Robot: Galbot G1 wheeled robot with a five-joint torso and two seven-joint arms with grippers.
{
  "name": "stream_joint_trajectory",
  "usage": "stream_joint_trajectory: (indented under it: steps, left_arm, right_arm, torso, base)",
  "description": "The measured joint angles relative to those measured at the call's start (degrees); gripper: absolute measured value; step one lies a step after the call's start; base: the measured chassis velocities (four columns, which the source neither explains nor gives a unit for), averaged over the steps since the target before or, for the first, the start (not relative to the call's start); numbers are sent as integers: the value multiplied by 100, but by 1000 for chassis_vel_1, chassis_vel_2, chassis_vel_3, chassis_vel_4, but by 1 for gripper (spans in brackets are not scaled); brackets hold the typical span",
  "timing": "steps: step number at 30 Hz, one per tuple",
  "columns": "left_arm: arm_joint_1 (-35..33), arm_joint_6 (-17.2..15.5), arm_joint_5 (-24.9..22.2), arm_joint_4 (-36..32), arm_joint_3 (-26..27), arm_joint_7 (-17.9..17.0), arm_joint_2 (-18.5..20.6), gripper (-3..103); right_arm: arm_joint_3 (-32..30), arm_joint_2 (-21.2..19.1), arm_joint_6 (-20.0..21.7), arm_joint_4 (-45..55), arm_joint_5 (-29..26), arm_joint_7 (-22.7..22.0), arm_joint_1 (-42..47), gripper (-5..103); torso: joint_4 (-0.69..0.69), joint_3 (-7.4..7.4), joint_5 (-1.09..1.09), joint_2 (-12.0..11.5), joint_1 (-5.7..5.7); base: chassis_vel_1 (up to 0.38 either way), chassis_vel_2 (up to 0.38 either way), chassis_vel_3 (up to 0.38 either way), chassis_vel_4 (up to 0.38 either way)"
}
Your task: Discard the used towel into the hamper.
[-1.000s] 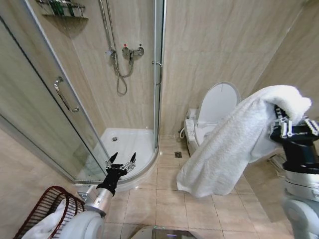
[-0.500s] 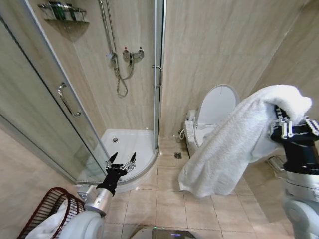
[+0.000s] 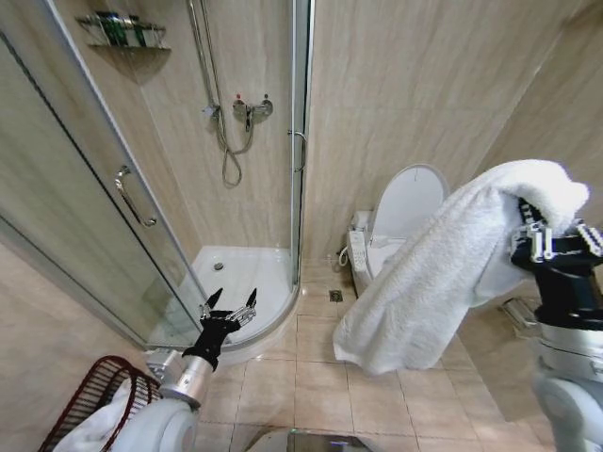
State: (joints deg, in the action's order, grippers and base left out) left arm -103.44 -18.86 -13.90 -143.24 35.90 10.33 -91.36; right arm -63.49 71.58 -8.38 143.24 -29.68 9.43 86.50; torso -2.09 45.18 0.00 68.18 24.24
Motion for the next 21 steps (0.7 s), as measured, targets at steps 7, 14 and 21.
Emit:
stream_joint_trajectory:
  steps: [7, 14, 21]
  left_arm:
    - [0, 0, 0, 0, 0, 0, 0, 99]
    - [0, 0, 0, 0, 0, 0, 0, 99]
    - [0, 0, 0, 0, 0, 0, 0, 99]
  right_arm:
    - [0, -28, 1, 0, -2, -6, 2, 12]
    - [13, -3, 1, 0, -8, -27, 3, 12]
    - [11, -29, 13, 0, -23, -71, -1, 12]
  torso:
    - [0, 118, 0, 215, 98]
    - [0, 249, 0, 454, 206]
    - [0, 371, 0, 683, 313]
  base:
    - [0, 0, 0, 0]
    - [0, 0, 0, 0]
    - [0, 0, 0, 0]
